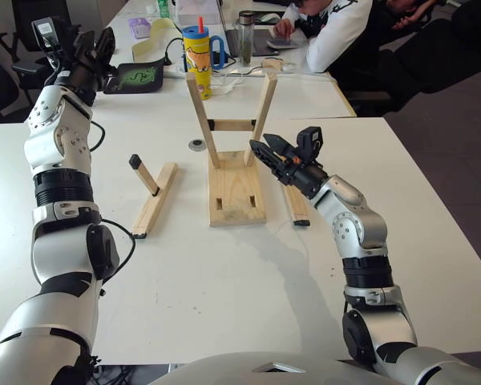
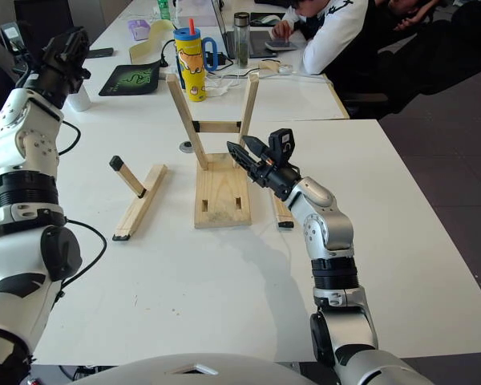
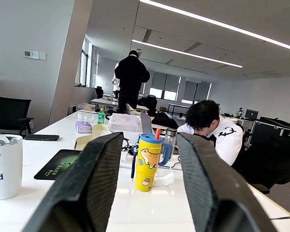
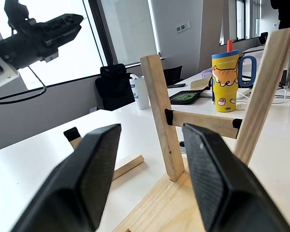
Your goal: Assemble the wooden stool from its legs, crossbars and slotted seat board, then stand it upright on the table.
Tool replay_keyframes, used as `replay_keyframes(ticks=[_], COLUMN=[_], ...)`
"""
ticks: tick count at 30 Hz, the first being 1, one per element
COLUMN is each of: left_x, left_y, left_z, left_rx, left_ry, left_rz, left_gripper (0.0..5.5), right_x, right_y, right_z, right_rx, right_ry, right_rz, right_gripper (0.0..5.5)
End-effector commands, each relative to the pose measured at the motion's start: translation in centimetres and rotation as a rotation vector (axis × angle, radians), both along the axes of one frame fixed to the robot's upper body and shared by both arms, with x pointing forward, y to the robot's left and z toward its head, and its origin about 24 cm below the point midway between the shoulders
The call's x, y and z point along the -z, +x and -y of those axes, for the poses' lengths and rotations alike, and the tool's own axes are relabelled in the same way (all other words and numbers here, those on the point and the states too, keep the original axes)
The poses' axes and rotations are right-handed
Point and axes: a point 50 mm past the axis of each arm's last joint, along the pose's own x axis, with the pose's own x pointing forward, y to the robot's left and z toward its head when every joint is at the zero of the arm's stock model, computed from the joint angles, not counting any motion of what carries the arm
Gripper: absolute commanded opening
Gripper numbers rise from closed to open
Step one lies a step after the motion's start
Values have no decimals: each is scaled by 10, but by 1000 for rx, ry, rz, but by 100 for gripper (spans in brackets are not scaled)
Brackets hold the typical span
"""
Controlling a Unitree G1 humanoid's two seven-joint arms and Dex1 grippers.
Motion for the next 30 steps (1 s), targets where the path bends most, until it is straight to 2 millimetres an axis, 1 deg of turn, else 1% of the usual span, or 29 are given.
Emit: replay_keyframes(ticks=[1,2,3,4,5,6,8,11,16,19,23,26,27,28,30], left_x=[93,121,144,162,173,177,171,152,132,118,90,66,63,64,78], left_y=[-8,-13,-19,-24,-27,-28,-24,-15,-11,-11,-15,-22,-25,-29,-42], left_z=[-2,2,5,9,11,13,11,6,2,1,0,-12,-17,-21,-30], left_rx=[-25,-31,-31,-34,-42,-47,-73,-102,-89,-70,-61,-112,-125,-136,-163], left_ry=[20,29,27,49,65,61,55,45,0,-28,-46,-67,-69,-68,-44], left_rz=[-298,-387,-459,-517,-547,-553,-531,-475,-369,-287,-173,-87,-80,-87,-124], left_gripper=[201,201,201,201,201,201,201,201,201,201,201,201,201,201,201], right_x=[-3,-2,-3,-3,-3,-4,-5,-5,-2,-1,0,-1,-1,-1,-1], right_y=[-2,-3,-3,-4,-4,-4,-5,-6,-8,-8,-9,-9,-9,-9,-9], right_z=[-1,-1,-1,-2,-3,-3,-4,-4,-4,-3,-2,-2,-1,0,1], right_rx=[-3,-2,-5,-7,-13,-17,-20,-21,-16,-13,-4,-4,1,4,10], right_ry=[18,16,14,13,13,14,17,21,24,23,22,23,23,24,24], right_rz=[-3,-3,-2,-1,0,0,-1,-6,-14,-18,-21,-19,-19,-19,-17], right_gripper=[235,235,235,235,235,235,235,235,235,235,235,235,235,235,235])
